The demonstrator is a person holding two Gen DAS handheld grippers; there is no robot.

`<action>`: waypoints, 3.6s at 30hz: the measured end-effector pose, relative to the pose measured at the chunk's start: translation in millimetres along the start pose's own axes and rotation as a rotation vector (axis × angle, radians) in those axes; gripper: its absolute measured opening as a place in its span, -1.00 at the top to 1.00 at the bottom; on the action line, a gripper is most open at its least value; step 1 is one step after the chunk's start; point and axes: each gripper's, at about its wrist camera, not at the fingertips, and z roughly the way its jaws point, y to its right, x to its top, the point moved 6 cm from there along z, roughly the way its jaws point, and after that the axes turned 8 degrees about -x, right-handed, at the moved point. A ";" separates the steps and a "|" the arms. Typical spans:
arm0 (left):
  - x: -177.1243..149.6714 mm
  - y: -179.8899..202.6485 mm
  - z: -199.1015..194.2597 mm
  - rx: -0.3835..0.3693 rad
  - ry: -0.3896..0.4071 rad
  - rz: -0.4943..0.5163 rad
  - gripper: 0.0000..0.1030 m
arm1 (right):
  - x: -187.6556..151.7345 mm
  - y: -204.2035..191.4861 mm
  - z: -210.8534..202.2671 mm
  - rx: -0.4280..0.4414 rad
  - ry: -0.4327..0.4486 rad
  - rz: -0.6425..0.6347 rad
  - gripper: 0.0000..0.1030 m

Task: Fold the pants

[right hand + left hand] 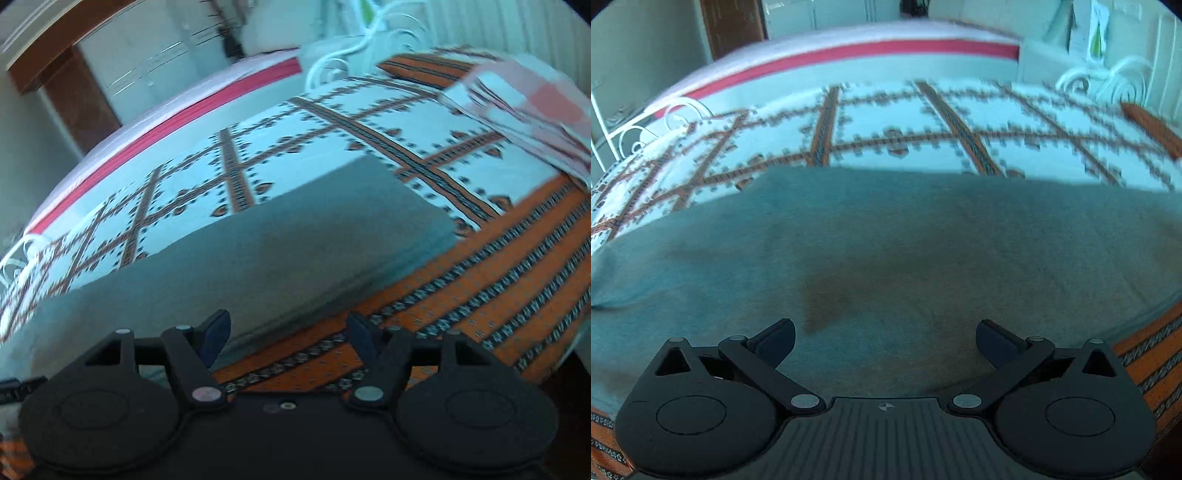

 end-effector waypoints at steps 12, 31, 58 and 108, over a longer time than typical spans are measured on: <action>-13.7 -9.8 7.7 -0.046 -0.042 -0.094 -1.00 | 23.9 59.7 21.1 -0.035 -0.023 0.312 -0.11; -6.5 -26.6 11.2 -0.011 -0.023 -0.149 -1.00 | 39.2 94.3 56.3 -0.052 -0.053 0.583 0.88; -13.8 -159.8 -30.8 0.090 0.077 -0.387 -1.00 | -53.8 -311.5 -41.3 0.417 0.359 -0.824 0.98; -46.9 -206.4 -41.5 0.094 0.112 -0.499 -1.00 | -100.3 -409.4 47.2 0.306 -0.097 -0.777 0.17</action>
